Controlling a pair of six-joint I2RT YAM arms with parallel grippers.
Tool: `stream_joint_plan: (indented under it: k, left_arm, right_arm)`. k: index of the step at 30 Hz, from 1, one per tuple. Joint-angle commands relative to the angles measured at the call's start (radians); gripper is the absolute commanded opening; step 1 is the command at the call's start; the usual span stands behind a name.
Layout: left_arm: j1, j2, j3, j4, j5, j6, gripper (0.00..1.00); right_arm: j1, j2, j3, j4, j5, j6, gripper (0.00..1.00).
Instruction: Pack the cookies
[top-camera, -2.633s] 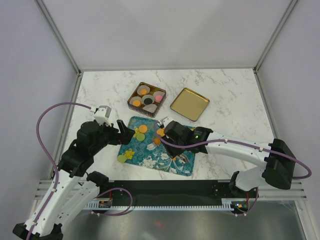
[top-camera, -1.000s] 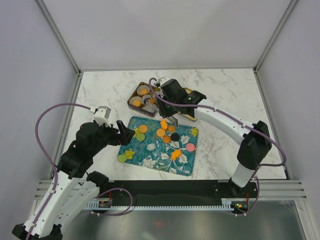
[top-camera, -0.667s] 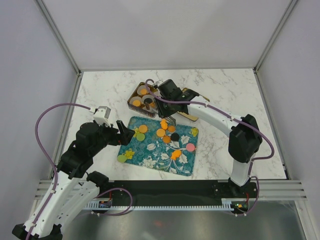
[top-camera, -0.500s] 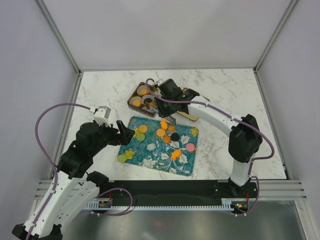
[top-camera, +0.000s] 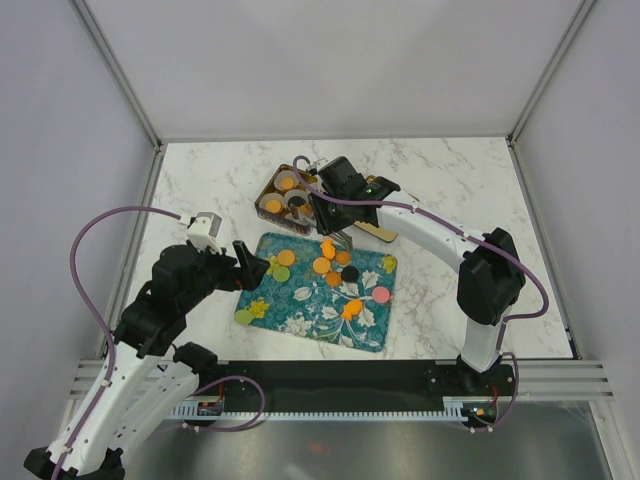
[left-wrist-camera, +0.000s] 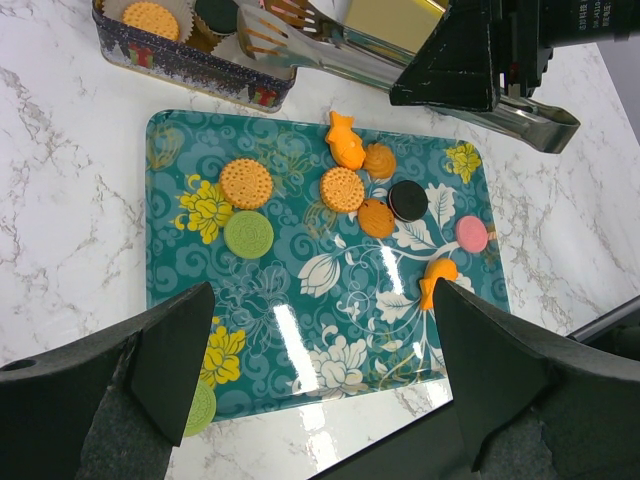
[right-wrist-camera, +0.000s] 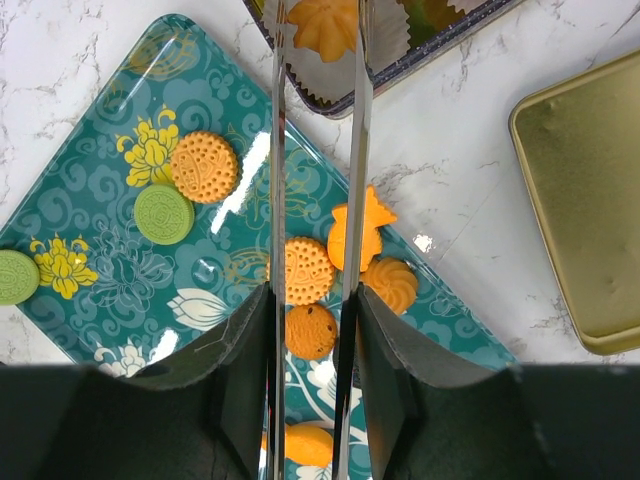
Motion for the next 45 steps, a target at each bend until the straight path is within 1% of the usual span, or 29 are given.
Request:
stream_joint_plan:
  k: [1, 24, 45]
  left_arm:
    - [-0.003, -0.002, -0.002, 0.015, -0.013, 0.025, 0.98]
    - [-0.003, -0.002, -0.002, 0.015, -0.011, 0.026, 0.98]
    - [-0.004, -0.003, -0.002, 0.015, -0.010, 0.025, 0.98]
  right_arm:
    - [-0.003, -0.005, 0.008, 0.037, -0.019, -0.008, 0.43]
    - [-0.003, -0.009, 0.003, 0.037, -0.022, -0.011, 0.48]
    - [-0.005, -0.014, 0.008, 0.036, -0.020, -0.011, 0.50]
